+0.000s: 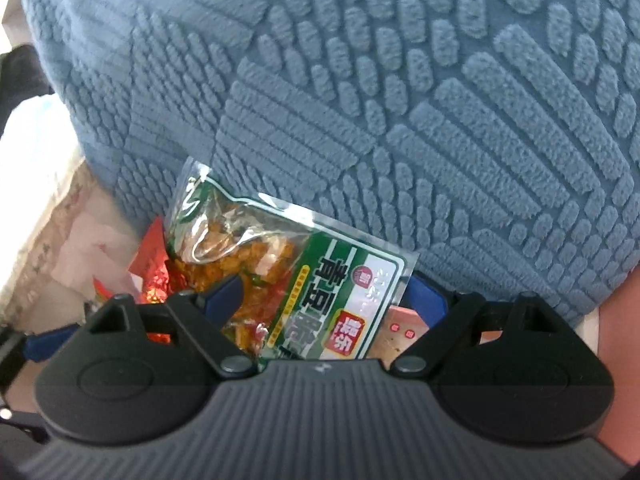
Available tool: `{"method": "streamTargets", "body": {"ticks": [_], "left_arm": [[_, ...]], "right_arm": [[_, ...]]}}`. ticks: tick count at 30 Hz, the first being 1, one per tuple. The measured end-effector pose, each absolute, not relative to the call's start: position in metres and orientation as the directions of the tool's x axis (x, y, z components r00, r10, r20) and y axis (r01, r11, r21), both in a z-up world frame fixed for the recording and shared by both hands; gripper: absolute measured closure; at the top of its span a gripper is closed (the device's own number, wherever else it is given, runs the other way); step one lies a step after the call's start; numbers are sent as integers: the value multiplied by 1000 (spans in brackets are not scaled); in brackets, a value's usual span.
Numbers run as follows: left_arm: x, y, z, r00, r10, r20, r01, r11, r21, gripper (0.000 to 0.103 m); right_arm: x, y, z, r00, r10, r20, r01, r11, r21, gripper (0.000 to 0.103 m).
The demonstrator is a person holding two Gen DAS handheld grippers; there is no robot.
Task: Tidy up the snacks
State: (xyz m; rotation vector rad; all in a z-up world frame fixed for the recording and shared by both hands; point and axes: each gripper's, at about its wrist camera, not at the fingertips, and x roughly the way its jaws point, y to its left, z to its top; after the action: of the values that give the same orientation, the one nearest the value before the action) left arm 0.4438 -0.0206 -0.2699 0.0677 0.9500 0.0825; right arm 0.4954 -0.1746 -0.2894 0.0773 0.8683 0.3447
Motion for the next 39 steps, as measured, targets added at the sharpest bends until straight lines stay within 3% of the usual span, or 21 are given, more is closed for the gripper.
{"method": "streamTargets", "body": {"ticks": [1,4,5,6,9,15,17,21,23,39], "left_arm": [[445,-19,-270,577,97,-811,-49,995,84,19],[445,-17,-269,578,98,-810,-61,995,77,19],[444,-17,-270,579,99,-809,-63,995,76,19],[444,-17,-270,580,101,-808,-65,995,77,19],[449,-16,-271,583,107,-805,-71,994,81,19],[462,-15,-281,590,118,-799,-79,993,89,22],[463,-16,-283,598,128,-791,-84,992,97,29],[460,-14,-284,610,126,-782,-78,992,100,32],[458,-12,-283,615,140,-776,-87,990,110,41],[436,0,-260,651,65,-756,-70,997,26,45]], "right_arm": [[493,-171,-290,597,318,-737,-266,945,193,16],[488,-167,-285,591,328,-738,-280,940,194,38],[488,-168,-280,596,302,-744,-265,949,173,68],[487,-169,-277,604,279,-747,-258,955,147,77],[487,-172,-272,589,297,-752,-267,949,165,91],[480,-174,-256,629,282,-724,-263,954,143,95],[478,-175,-252,633,291,-718,-256,953,161,95],[467,-188,-240,647,292,-704,-246,954,169,95],[467,-193,-236,651,294,-699,-243,954,174,95],[405,-237,-198,689,297,-661,-223,955,197,95]]}}
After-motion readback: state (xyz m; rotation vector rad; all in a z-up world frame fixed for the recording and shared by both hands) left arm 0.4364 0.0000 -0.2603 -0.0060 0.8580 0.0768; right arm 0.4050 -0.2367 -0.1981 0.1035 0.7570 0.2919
